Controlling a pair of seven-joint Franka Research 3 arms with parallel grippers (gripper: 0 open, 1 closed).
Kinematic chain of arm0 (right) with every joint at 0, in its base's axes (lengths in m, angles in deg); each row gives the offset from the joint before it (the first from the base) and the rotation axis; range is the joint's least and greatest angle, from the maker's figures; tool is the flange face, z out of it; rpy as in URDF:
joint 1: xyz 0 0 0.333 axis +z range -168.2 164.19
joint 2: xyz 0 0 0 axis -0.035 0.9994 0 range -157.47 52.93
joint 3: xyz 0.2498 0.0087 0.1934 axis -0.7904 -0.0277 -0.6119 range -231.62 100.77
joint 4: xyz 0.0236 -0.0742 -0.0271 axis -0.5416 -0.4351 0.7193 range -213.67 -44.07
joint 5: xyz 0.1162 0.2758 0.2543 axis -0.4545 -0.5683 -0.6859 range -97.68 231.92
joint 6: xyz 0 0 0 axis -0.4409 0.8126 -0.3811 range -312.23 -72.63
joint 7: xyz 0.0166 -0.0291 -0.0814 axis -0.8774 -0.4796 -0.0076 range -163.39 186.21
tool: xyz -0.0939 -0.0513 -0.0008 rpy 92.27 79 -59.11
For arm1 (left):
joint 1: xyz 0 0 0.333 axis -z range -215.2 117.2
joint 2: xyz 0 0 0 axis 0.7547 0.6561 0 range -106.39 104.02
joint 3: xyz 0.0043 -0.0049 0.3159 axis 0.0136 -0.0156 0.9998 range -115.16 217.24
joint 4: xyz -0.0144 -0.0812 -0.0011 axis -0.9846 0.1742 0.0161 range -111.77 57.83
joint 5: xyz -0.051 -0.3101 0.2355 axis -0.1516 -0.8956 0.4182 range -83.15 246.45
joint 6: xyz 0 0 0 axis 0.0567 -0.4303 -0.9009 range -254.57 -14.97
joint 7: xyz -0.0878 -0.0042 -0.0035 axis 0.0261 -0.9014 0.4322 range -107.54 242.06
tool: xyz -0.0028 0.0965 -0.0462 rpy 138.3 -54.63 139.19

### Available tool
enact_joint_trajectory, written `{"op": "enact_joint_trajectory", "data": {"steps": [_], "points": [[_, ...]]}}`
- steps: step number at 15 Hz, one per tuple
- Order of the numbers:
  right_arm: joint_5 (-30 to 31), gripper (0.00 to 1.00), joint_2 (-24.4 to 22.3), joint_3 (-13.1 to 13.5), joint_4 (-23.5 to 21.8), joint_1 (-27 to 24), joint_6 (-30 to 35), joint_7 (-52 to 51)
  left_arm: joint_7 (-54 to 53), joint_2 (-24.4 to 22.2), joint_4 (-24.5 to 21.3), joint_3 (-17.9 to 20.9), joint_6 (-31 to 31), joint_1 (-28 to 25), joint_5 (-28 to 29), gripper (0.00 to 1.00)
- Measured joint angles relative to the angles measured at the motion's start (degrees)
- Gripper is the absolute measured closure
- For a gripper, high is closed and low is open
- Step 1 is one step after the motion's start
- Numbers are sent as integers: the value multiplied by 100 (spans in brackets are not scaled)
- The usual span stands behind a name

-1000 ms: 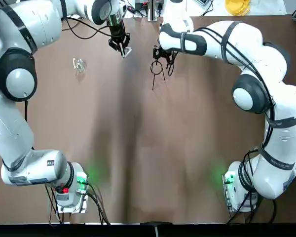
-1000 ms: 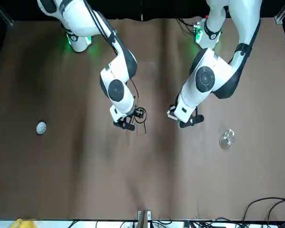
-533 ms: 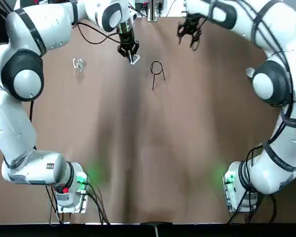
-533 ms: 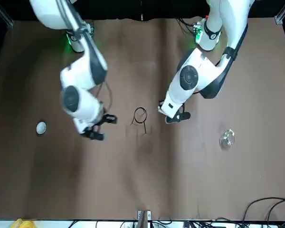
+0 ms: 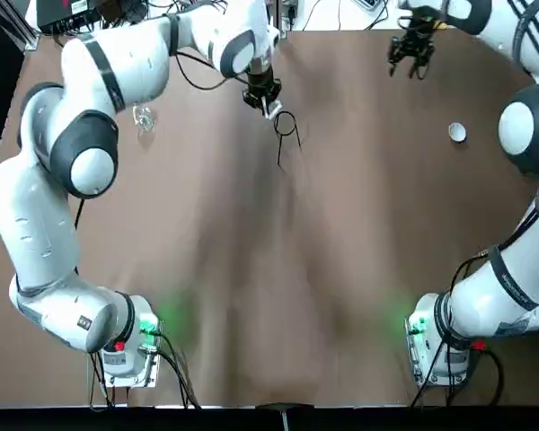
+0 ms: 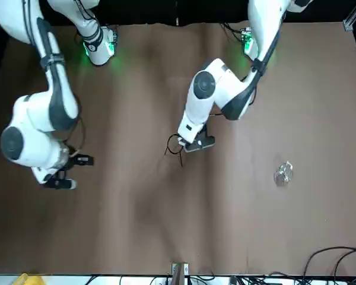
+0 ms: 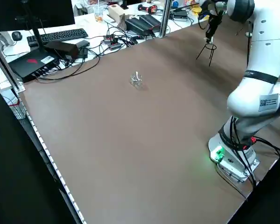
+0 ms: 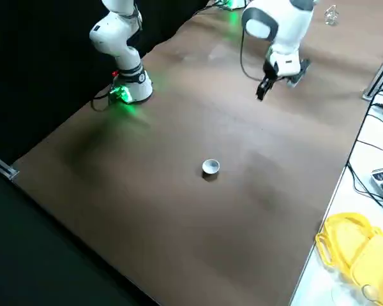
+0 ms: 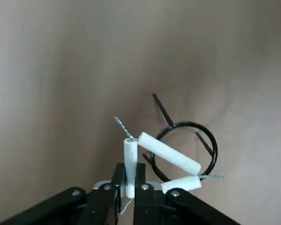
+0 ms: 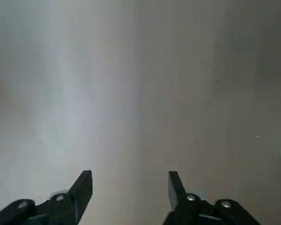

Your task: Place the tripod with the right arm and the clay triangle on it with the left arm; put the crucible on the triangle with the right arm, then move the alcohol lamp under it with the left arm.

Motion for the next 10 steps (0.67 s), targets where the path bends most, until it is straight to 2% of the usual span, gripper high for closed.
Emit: {"op": "enact_joint_trajectory", "data": {"steps": [5,6,10], "points": [[20,29,102,3,-102,-1144,-59,-1605,7,286,49,24,-209,316,0,88],[14,31,268,0,-109,-1555,-88,-2008,6,347,70,163,-368,463,0,88],[23,32,747,-3,-112,-1981,-357,-2205,6,381,91,506,-445,752,0,88]]}}
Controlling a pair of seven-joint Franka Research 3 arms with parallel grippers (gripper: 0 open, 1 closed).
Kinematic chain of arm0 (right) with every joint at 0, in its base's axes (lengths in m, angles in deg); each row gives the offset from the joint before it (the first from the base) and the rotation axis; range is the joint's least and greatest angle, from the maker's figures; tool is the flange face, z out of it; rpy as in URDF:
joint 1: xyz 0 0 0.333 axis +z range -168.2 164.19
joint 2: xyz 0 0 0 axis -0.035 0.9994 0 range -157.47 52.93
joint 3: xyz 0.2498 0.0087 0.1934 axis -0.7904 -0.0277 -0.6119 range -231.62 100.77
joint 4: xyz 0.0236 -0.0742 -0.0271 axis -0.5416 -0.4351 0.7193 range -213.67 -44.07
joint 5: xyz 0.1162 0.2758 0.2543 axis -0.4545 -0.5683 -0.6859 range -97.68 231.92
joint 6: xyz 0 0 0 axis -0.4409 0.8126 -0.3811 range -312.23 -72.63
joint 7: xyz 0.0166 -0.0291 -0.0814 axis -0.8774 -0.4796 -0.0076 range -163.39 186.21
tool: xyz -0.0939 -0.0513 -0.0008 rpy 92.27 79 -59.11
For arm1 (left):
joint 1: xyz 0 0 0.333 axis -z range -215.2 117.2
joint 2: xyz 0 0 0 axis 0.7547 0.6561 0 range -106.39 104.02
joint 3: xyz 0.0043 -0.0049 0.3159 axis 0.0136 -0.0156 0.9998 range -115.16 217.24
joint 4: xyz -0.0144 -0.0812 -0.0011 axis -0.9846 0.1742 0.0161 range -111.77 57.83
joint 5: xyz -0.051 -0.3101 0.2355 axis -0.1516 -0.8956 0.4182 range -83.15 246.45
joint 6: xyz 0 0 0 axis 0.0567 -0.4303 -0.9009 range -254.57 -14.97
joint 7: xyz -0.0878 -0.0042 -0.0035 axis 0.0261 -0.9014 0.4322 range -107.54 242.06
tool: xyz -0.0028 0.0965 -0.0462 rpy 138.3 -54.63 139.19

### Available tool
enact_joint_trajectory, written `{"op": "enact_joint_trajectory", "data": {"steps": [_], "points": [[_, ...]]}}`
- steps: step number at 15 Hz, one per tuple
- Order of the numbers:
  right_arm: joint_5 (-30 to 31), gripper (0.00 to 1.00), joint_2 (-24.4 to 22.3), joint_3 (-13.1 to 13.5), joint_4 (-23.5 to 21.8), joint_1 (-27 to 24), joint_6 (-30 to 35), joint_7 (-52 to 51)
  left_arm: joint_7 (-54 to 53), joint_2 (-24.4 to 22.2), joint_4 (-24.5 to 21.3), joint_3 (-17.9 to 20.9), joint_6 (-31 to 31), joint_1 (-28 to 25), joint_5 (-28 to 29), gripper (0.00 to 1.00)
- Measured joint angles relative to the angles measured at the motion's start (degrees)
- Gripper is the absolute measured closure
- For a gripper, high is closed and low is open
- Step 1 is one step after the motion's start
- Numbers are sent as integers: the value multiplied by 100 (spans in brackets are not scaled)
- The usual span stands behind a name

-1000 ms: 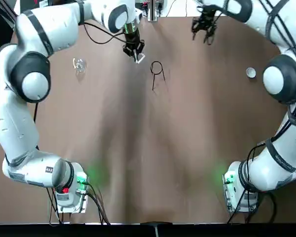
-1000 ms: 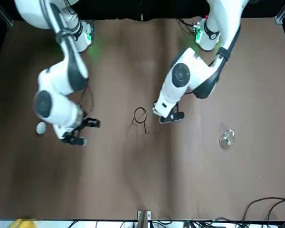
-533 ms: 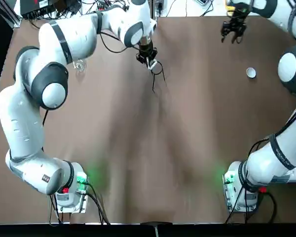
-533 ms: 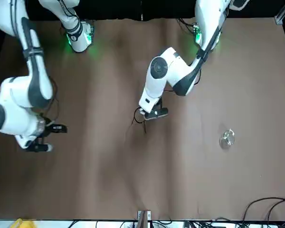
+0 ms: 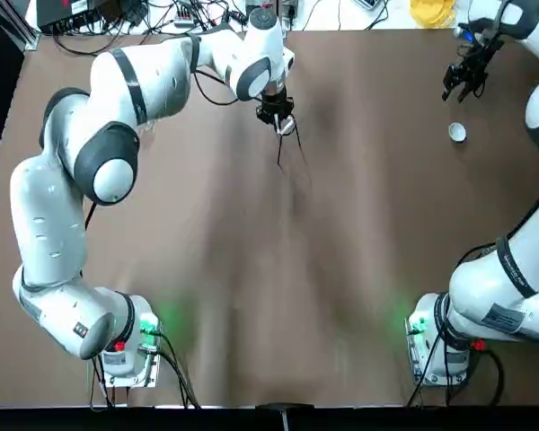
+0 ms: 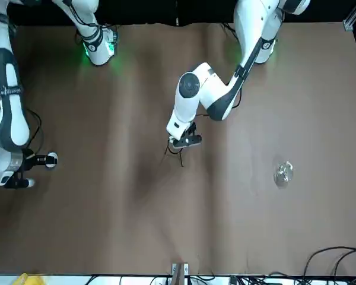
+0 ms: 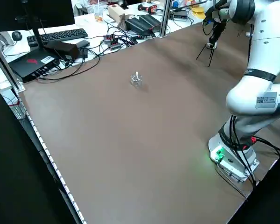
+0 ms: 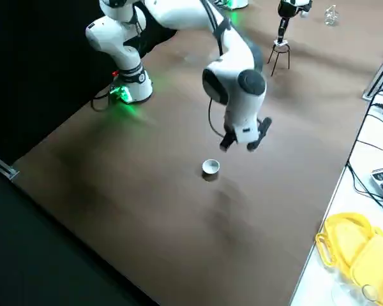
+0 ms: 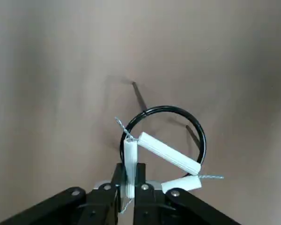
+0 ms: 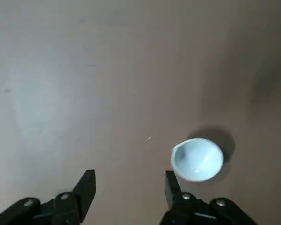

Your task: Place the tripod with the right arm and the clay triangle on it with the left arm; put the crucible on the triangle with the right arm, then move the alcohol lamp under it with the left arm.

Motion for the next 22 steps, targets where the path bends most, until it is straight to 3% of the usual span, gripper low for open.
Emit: {"op": "enact_joint_trajectory", "data": {"steps": [3,5,7,9,11,15,17,19,20,22], "points": [[0,34,205,1,2,-258,-495,-7,0,35,8,23,-109,15,0,86],[-4,39,254,-1,3,-399,-577,-7,0,58,17,26,-174,16,0,75],[-6,43,259,-2,3,-534,-593,-28,0,72,28,28,-185,16,0,74],[-6,46,288,-4,3,-630,-593,-185,1,74,41,33,-189,15,0,59],[-6,46,355,-3,2,-709,-593,-350,3,74,102,41,-204,4,0,57],[-3,48,516,-4,1,-817,-593,-505,141,-87,293,46,-205,-114,-4,25],[-3,50,578,-4,-8,-845,-587,-635,199,-356,324,55,-18,-326,-4,8],[-3,51,618,-4,-38,-864,-586,-719,157,-664,328,84,406,-676,-4,6],[-2,52,646,-4,-63,-877,-586,-755,-299,-936,328,85,864,-1166,-4,1],[-1,52,687,-4,-75,-903,-586,-777,-976,-1112,324,76,1341,-1662,-4,1]]}}
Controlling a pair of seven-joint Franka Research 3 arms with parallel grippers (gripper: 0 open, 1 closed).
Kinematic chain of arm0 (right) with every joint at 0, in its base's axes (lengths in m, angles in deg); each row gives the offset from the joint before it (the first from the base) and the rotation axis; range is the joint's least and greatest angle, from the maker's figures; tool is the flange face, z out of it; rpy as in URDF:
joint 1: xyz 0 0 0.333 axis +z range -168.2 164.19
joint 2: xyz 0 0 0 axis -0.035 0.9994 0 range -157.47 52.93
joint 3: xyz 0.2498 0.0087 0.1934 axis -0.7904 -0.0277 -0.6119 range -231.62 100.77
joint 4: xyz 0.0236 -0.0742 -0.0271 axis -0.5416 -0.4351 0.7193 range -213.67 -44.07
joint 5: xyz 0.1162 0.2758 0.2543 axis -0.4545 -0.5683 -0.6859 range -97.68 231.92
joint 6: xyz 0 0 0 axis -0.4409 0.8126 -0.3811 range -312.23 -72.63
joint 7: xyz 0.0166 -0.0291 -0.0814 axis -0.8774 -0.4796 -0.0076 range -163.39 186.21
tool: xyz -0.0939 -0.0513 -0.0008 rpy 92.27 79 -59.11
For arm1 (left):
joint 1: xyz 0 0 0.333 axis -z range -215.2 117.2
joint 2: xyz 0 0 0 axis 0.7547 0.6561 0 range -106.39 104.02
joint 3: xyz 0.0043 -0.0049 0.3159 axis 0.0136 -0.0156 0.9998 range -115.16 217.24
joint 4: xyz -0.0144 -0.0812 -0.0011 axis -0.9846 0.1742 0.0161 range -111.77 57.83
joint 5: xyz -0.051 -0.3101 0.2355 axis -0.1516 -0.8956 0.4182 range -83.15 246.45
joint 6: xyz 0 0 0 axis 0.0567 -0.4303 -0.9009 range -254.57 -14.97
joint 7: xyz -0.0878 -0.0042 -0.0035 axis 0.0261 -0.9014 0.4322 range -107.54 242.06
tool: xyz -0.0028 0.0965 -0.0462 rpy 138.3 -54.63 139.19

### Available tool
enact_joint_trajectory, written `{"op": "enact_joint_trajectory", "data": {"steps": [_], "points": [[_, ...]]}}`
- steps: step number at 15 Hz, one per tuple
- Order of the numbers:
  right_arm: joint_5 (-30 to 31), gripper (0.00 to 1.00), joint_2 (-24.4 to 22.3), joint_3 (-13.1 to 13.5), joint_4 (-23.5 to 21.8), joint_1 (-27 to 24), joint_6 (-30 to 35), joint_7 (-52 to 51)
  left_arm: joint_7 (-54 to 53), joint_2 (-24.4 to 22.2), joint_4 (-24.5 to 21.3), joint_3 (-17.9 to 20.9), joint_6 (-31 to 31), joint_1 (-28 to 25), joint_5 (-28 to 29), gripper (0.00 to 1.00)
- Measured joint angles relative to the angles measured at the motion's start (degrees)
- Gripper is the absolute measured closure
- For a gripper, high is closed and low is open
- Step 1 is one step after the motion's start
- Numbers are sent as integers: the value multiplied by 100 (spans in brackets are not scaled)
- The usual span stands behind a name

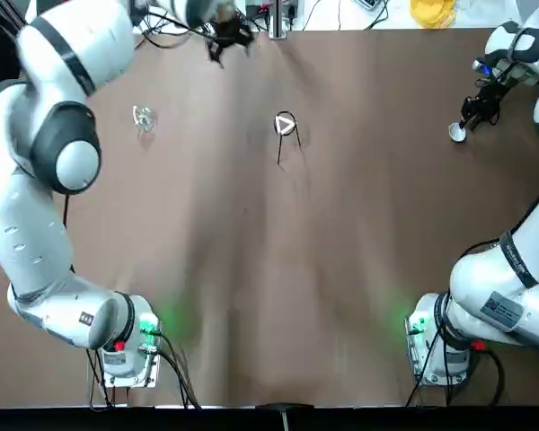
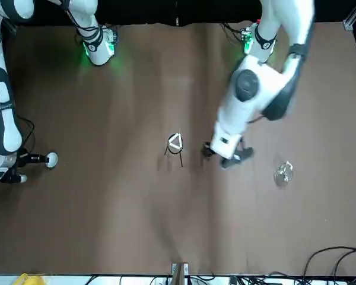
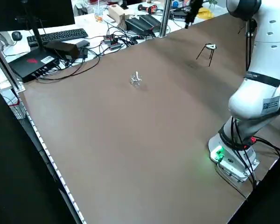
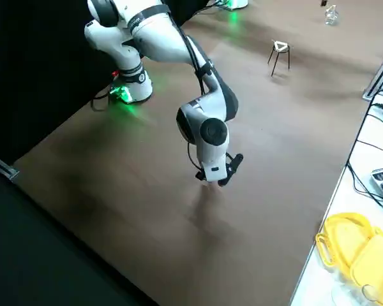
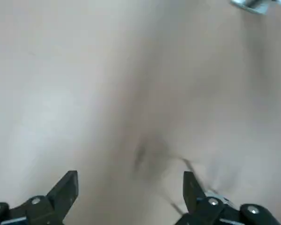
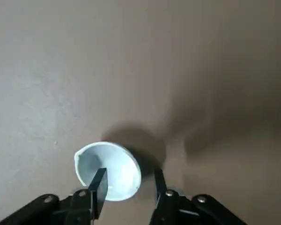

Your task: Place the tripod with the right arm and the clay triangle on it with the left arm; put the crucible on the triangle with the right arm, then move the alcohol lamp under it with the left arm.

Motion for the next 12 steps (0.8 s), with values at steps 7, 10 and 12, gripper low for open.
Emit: {"op": "enact_joint_trajectory", "data": {"steps": [7,10,12], "points": [[1,63,152,-1,-23,-29,-3,-326,-2732,-186,-59,-3,676,-1437,0,1],[10,93,128,-17,-1,-30,49,-372,-3730,-187,-130,-1,691,-1977,0,1],[143,93,108,-35,21,-30,16,-379,-4461,-186,-166,-5,691,-2323,-2,1]]}}
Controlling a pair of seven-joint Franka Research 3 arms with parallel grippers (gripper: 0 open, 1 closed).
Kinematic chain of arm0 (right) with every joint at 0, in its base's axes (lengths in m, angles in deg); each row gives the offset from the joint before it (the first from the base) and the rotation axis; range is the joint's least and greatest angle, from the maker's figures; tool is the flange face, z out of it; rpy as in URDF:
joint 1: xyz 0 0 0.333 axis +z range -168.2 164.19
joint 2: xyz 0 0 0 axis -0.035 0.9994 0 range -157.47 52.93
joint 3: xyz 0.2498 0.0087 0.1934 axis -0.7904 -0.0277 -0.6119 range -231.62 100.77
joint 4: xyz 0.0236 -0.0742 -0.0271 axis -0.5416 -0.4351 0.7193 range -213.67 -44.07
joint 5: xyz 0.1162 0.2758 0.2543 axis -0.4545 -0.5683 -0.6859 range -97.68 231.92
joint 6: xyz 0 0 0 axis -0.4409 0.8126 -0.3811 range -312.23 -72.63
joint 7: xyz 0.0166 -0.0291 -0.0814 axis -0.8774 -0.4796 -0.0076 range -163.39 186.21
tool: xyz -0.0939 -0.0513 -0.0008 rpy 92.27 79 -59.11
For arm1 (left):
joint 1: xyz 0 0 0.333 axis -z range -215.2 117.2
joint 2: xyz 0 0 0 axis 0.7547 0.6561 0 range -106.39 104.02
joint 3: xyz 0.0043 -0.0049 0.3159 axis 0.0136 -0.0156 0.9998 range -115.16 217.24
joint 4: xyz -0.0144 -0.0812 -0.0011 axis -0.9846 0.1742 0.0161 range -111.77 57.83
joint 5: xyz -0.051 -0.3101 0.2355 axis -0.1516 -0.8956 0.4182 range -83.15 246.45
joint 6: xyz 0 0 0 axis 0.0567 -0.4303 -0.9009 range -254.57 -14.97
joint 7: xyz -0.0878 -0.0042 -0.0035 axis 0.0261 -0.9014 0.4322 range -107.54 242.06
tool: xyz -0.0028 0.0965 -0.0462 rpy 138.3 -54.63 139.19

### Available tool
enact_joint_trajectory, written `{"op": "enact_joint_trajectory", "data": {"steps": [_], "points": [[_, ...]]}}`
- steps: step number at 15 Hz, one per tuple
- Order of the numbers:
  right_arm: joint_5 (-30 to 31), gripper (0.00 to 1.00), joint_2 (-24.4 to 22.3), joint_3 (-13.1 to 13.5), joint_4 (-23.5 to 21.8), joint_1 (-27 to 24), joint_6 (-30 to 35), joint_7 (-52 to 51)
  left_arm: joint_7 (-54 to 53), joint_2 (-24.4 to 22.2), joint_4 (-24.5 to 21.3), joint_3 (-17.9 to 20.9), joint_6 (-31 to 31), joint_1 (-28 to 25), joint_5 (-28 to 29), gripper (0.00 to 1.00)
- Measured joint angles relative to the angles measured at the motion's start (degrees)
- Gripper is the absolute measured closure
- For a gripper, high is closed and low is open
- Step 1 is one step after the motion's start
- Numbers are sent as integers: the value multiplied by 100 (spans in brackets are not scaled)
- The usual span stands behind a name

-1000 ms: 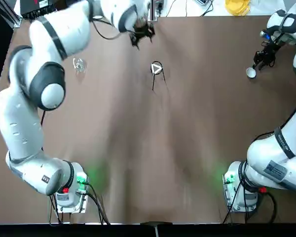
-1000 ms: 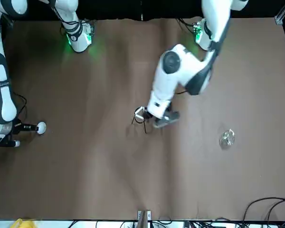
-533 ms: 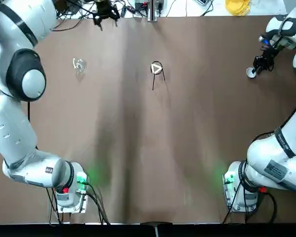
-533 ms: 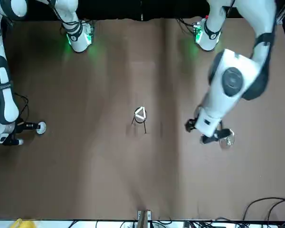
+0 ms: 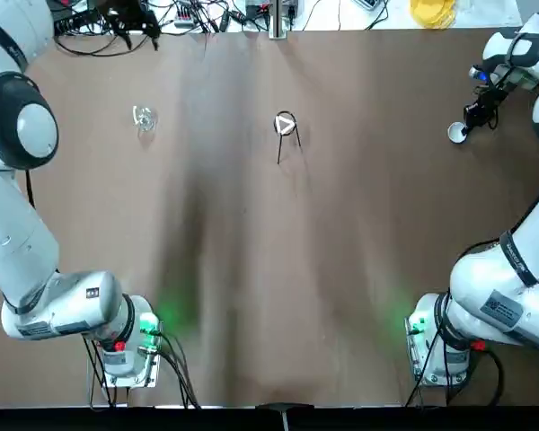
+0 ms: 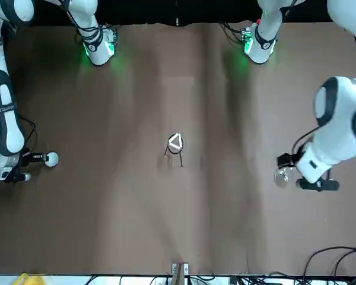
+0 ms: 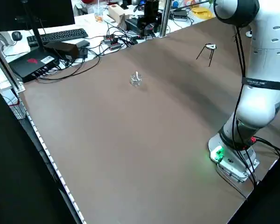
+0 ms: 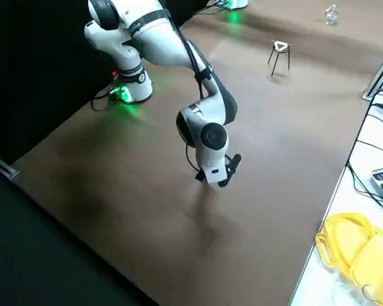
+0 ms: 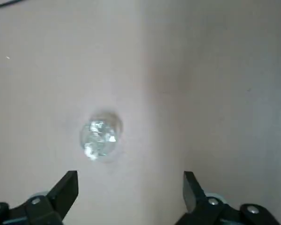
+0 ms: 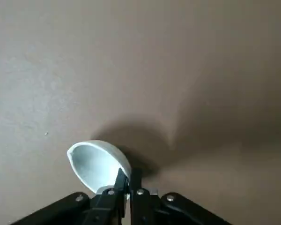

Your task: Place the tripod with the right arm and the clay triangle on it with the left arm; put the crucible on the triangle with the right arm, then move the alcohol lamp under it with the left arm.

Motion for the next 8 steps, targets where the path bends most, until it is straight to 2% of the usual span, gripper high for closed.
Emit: {"op": "enact_joint_trajectory", "data": {"steps": [3,5,8], "points": [[59,93,2,-40,8,28,-11,-35,-981,0,-3,-6,0,-454,-3,1],[60,93,-13,-158,47,151,18,-41,-1684,-1,-3,-11,-1,-764,-53,1],[53,95,-262,-360,189,613,474,-15,-3050,11,-29,-5,-1,-1350,-632,1]]}}
